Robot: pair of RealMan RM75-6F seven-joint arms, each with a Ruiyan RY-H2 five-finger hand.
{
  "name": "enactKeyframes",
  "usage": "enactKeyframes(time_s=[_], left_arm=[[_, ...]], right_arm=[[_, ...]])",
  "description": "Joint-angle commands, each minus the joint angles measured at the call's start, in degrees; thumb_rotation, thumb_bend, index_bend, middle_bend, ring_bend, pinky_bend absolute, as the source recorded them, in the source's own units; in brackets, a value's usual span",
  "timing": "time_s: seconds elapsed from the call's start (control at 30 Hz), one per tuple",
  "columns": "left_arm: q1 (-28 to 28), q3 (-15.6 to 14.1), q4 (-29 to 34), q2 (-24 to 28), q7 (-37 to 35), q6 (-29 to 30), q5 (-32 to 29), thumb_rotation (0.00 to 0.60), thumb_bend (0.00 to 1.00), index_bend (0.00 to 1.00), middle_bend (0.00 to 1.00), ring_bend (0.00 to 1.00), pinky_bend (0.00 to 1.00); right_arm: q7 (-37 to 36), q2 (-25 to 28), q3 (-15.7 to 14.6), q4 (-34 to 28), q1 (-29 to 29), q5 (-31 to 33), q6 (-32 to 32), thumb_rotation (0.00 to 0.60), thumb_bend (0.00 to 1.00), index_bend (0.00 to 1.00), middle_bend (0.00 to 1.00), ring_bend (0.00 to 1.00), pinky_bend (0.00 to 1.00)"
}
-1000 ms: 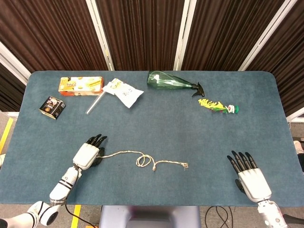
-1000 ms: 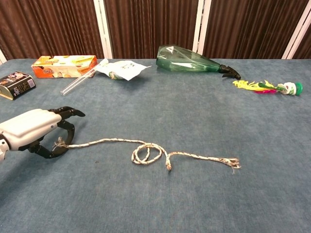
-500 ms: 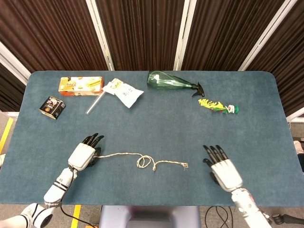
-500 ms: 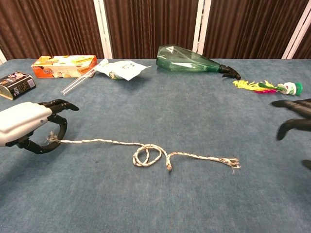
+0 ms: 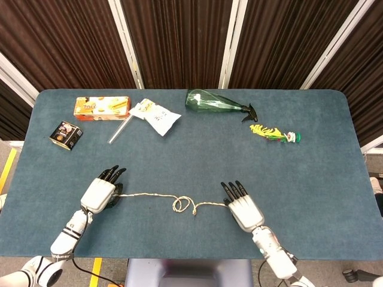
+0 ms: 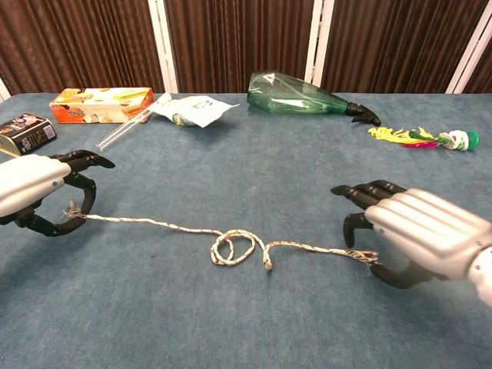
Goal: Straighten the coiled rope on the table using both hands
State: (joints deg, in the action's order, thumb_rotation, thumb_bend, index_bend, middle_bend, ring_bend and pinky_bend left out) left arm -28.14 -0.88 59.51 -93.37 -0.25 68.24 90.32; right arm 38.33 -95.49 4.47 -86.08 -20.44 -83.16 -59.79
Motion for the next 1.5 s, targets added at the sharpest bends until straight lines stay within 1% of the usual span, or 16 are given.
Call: enactKeyframes(time_s=[0.03,0.27,0.43,0.63,0.73,1.1,1.3,1.4,1.5], left_arm=[[0.03,-0.04,-0.31,0.07,-0.33,-0.06,-0.07,0.600,0.42,0.60,0.09,0.00,0.19],[-0.20,-0.16,-0.63,0.15,-0.11,-0.17,0.18,0.600,0.42,0.60,0.09,0.01,0.19],[-0.22,-0.19,-0.71,0.15,-0.25,-0.34,0.07,0.600,0.42,0.60,0.09,0.00,0.19],[-0.22,-0.12,-0.84,0.17,-0.41,-0.51,-0.14,0.600,0.42,0.60,0.09,0.00,0.19],[-0.24,-0.12,-0.93,0.26,-0.60,-0.65,-0.24,0.600,0.42,0.60,0.09,0.00,0.19],[-0.37,-0.03,-1.21,0.39,-1.21,-0.69,-0.31,0.600,0.42,0.60,0.09,0.01,0.19],[-0.14,0.30,-1.16,0.81,-1.20,-0.04,-0.55,0.600,0.42,0.60,0.09,0.00,0.19],[0.03,0.64,-1.17,1.28,-0.79,0.54,-0.74,0.600,0.42,0.60,0.09,0.01,0.19],[0.12,1.03,-1.01,2.06,-0.59,0.87,-1.08,0.600,0.42,0.60,0.09,0.01,0.19]], right_arm=[[0.95,-1.46,0.86,1.11,-1.13,1.67,0.62,0.600,0.44,0.51,0.00,0.00,0.00],[4.68,-2.63,1.57,1.72,-3.02,5.88,1.95,0.600,0.44,0.51,0.00,0.00,0.00],[6.10,-2.94,1.52,1.66,-4.06,8.44,2.44,0.600,0.44,0.55,0.00,0.00,0.00],[6.05,-3.18,1.14,2.05,-4.55,9.06,2.02,0.600,0.45,0.60,0.01,0.00,0.00],[5.88,-3.27,1.02,2.32,-4.77,9.29,1.53,0.600,0.45,0.65,0.03,0.00,0.00],[5.22,-3.84,0.51,3.47,-5.83,10.46,0.26,0.600,0.49,0.72,0.09,0.00,0.00],[3.93,-2.60,0.60,2.69,-5.99,10.52,-1.00,0.600,0.56,0.75,0.11,0.00,0.00],[2.62,-0.81,0.75,1.73,-5.69,9.97,-2.37,0.600,0.59,0.76,0.12,0.00,0.00],[1.37,1.80,1.07,0.35,-5.16,9.70,-3.88,0.600,0.59,0.76,0.12,0.00,0.00]])
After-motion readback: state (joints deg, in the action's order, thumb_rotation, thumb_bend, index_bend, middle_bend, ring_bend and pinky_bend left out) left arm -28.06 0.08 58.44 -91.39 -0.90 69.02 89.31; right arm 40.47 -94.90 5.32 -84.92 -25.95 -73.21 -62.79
